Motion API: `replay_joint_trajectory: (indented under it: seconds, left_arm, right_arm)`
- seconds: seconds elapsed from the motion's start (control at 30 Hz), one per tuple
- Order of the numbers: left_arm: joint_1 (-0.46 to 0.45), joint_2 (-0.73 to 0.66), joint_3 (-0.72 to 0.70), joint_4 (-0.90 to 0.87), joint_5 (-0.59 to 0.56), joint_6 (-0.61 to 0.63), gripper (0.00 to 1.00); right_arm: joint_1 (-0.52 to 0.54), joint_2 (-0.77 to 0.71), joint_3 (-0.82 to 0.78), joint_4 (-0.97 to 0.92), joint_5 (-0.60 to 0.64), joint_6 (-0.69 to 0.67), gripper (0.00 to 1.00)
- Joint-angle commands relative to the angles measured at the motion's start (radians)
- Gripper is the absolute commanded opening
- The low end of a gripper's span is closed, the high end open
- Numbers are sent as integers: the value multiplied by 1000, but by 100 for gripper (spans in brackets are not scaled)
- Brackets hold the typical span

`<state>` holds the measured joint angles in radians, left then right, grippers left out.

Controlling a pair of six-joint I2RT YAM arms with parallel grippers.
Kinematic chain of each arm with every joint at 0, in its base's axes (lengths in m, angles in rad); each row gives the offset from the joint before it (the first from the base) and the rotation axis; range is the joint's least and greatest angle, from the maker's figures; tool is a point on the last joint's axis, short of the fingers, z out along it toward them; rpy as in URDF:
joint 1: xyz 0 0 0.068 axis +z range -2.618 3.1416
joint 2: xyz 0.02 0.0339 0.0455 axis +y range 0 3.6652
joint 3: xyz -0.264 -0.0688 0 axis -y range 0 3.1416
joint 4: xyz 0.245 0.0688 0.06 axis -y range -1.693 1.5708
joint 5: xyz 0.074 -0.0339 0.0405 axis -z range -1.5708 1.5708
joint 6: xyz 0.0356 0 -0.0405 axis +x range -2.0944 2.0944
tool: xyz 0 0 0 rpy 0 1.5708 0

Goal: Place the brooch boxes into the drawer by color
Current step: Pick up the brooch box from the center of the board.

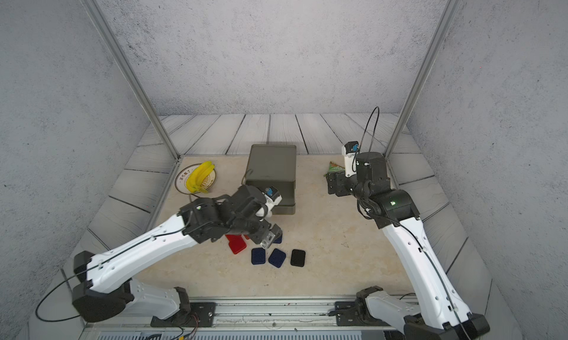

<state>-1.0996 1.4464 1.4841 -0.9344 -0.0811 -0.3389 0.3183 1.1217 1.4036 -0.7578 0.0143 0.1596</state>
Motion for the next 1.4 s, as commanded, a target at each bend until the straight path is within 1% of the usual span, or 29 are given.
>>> replay_joint_trajectory:
  seconds: [0.0, 0.1, 0.23, 0.43, 0.63, 0.8, 1.03, 1.37]
  left_arm:
    - [-23, 91, -23, 37, -88, -119, 94]
    - [-27, 168, -1, 42, -79, -151, 93]
    - [-56, 250, -3, 77, -61, -171, 92]
    - [-103, 349, -1, 115, -39, -168, 92]
    - [-105, 434, 3, 145, 9, -168, 92]
    - [-105, 503, 27, 146, 26, -158, 92]
    - [-105, 569, 55, 161, 90, -143, 92]
    - [-103, 636, 83, 151, 89, -136, 93]
  right_arm:
    - [-10, -14, -27, 2, -31, 25, 89]
    - [-21, -30, -45, 2, -30, 22, 89]
    - [-45, -51, -63, -5, -34, 11, 89]
    - [-66, -72, -86, -2, -49, 8, 89]
    - [-73, -83, -100, 2, -59, 6, 89]
    - [-74, -96, -112, 9, -65, -2, 89]
    - [-73, -99, -127, 14, -68, -14, 89]
    - [-73, -99, -136, 21, -79, -23, 89]
